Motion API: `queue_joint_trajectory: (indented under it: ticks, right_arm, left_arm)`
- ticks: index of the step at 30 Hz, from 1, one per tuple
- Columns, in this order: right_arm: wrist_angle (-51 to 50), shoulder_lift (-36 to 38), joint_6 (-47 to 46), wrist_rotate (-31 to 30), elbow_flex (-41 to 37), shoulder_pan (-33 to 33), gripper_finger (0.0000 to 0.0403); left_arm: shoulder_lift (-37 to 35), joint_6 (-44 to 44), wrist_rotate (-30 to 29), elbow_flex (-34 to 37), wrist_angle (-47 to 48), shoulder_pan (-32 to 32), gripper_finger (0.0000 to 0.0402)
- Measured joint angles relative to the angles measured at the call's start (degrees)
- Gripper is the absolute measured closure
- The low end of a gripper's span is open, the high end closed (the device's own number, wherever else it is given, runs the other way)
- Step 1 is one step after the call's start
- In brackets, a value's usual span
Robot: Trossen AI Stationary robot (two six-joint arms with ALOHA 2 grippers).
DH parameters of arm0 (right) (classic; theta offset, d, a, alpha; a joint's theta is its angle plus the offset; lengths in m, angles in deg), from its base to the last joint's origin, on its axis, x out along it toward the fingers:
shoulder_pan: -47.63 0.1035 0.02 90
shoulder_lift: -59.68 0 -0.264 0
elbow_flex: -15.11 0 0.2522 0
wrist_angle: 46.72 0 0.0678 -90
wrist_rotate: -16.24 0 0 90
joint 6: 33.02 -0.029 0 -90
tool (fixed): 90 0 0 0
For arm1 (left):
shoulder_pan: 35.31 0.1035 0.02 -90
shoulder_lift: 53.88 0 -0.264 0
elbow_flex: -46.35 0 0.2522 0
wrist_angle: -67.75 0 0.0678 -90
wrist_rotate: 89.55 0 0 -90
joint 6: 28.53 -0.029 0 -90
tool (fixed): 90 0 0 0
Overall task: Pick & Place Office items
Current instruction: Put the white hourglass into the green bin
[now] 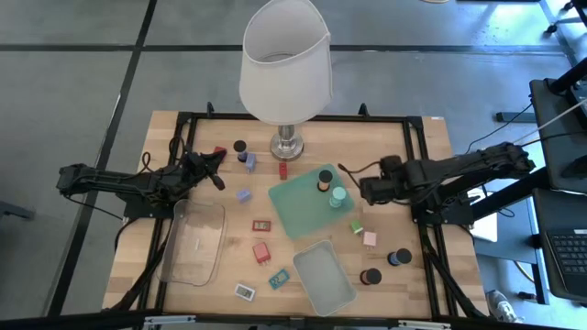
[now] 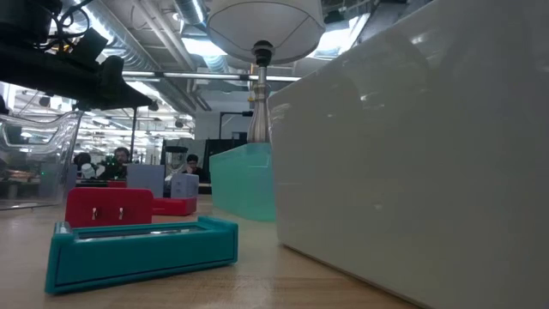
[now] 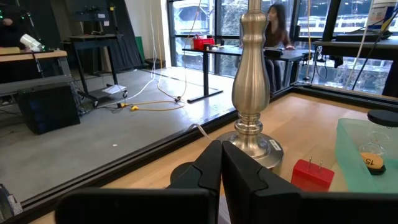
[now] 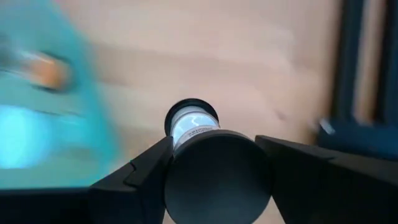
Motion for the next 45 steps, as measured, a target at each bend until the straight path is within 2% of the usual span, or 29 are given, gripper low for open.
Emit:
queue_joint_trajectory:
  ticks: [4,7,16,20,28,45]
  right_arm:
    - [3.8,-2.7,9.0,-6.9,7.5,-0.3,0.0194]
    - [4.4,-7.0,15.8,-8.5,13.7,-1.2,0.0194]
    - [4.3,-22.7,37.7,-9.1,32.2,-5.5,0.0191]
    - [4.7,-29.1,46.4,-5.8,37.1,-7.9,0.019]
    - [10.7,-36.2,62.5,3.5,39.7,-10.6,0.0189]
    - [13.4,-44.6,75.4,4.9,39.7,-10.7,0.0188]
  left_arm:
    - [0.0,0.0,0.0,0.0,0.0,0.0,0.0395]
    - [0.0,0.0,0.0,0.0,0.0,0.0,0.0394]
    - [0.0,0.0,0.0,0.0,0.0,0.0,0.0395]
    - [0.0,0.0,0.0,0.0,0.0,0.0,0.0393]
    - [0.0,0.0,0.0,0.0,0.0,0.0,0.0394]
    - [0.0,0.0,0.0,0.0,0.0,0.0,0.0395]
